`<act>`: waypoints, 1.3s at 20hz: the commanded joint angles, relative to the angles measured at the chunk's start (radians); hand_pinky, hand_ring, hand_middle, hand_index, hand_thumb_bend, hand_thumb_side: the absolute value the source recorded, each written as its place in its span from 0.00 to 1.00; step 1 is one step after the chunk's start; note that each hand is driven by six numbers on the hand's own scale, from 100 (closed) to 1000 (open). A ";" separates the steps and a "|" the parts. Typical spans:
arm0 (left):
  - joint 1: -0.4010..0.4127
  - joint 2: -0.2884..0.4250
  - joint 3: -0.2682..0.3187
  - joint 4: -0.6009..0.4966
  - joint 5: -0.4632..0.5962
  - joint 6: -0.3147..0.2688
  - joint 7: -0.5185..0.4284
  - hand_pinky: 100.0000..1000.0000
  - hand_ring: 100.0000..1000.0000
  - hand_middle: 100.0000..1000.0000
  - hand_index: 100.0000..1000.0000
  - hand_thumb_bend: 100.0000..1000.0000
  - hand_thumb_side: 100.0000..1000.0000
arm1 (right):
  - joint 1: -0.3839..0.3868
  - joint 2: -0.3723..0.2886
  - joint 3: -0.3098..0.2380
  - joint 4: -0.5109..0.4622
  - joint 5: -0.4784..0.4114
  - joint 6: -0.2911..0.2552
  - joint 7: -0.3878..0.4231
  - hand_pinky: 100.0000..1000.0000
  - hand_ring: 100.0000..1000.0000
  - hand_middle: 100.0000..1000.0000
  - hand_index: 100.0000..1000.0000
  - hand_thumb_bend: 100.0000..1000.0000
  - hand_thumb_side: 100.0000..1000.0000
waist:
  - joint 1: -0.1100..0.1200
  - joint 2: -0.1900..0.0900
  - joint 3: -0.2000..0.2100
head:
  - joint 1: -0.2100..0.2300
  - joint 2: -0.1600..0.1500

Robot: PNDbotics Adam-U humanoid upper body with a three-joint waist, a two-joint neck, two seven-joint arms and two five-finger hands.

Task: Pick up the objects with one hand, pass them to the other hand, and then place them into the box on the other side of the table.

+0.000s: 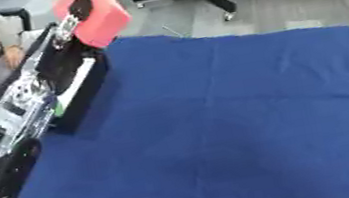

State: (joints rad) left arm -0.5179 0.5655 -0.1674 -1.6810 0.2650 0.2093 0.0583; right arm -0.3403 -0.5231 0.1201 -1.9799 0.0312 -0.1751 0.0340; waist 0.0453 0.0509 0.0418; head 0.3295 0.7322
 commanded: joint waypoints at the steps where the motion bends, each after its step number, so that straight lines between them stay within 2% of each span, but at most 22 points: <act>1: -0.040 0.104 0.036 0.057 -0.151 0.061 0.060 0.77 0.13 0.01 0.43 0.00 0.43 | -0.004 -0.004 0.007 -0.020 0.014 -0.003 0.024 0.88 1.00 0.92 0.92 0.67 0.47 | 0.002 -0.015 -0.002 | 0.046 -0.007; 7: -0.103 0.179 0.058 0.252 -0.504 0.217 0.156 0.72 0.14 0.01 0.44 0.00 0.33 | 0.006 -0.001 0.025 -0.020 0.027 -0.005 0.053 0.88 1.00 0.92 0.92 0.67 0.47 | 0.007 -0.017 -0.008 | 0.077 0.016; 8: -0.113 0.185 0.058 0.286 -0.576 0.237 0.164 0.70 0.15 0.02 0.44 0.00 0.23 | 0.007 0.000 0.027 -0.020 0.029 -0.005 0.057 0.88 1.00 0.92 0.92 0.66 0.47 | 0.008 -0.018 -0.009 | 0.079 0.018; 9: -0.122 0.190 0.057 0.319 -0.651 0.255 0.166 0.70 0.15 0.02 0.44 0.00 0.21 | 0.008 0.000 0.030 -0.020 0.031 -0.006 0.061 0.88 1.00 0.92 0.92 0.66 0.47 | 0.008 -0.018 -0.011 | 0.081 0.021; 10: -0.130 0.193 0.057 0.351 -0.722 0.268 0.163 0.68 0.16 0.03 0.45 0.00 0.11 | 0.009 0.000 0.031 -0.020 0.032 -0.006 0.064 0.88 1.00 0.92 0.92 0.66 0.47 | 0.008 -0.018 -0.012 | 0.083 0.022; 13: -0.152 0.194 0.062 0.448 -0.918 0.296 0.140 0.66 0.17 0.04 0.46 0.00 0.00 | 0.013 0.000 0.035 -0.020 0.035 -0.006 0.071 0.88 1.00 0.92 0.92 0.66 0.47 | 0.009 -0.019 -0.015 | 0.086 0.025; 16: -0.169 0.186 0.061 0.542 -1.088 0.298 0.099 0.64 0.19 0.07 0.47 0.00 0.00 | 0.016 0.000 0.038 -0.020 0.037 -0.007 0.076 0.88 1.00 0.92 0.92 0.66 0.47 | 0.009 -0.019 -0.018 | 0.087 0.029; 20: -0.183 0.163 0.070 0.672 -1.274 0.291 0.035 0.63 0.21 0.08 0.47 0.12 0.00 | 0.017 0.000 0.041 -0.020 0.038 -0.011 0.082 0.88 1.00 0.92 0.92 0.66 0.47 | 0.008 -0.018 -0.022 | 0.085 0.028; 24: -0.192 0.134 0.083 0.782 -1.381 0.288 -0.018 0.62 0.23 0.09 0.49 0.18 0.00 | 0.018 0.002 0.045 -0.020 0.038 -0.012 0.089 0.88 1.00 0.92 0.93 0.65 0.47 | 0.006 -0.018 -0.024 | 0.083 0.027; 26: -0.196 0.121 0.094 0.824 -1.407 0.292 -0.031 0.63 0.23 0.09 0.49 0.13 0.00 | 0.020 0.002 0.046 -0.020 0.039 -0.015 0.094 0.88 1.00 0.92 0.93 0.65 0.47 | 0.005 -0.017 -0.024 | 0.083 0.026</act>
State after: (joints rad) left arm -0.6883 0.6660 -0.0907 -0.8729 -1.1155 0.5004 0.0384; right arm -0.3097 -0.5092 0.1681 -1.9799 0.0655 -0.1864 0.1235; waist 0.0511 0.0490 0.0183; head 0.4126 0.7552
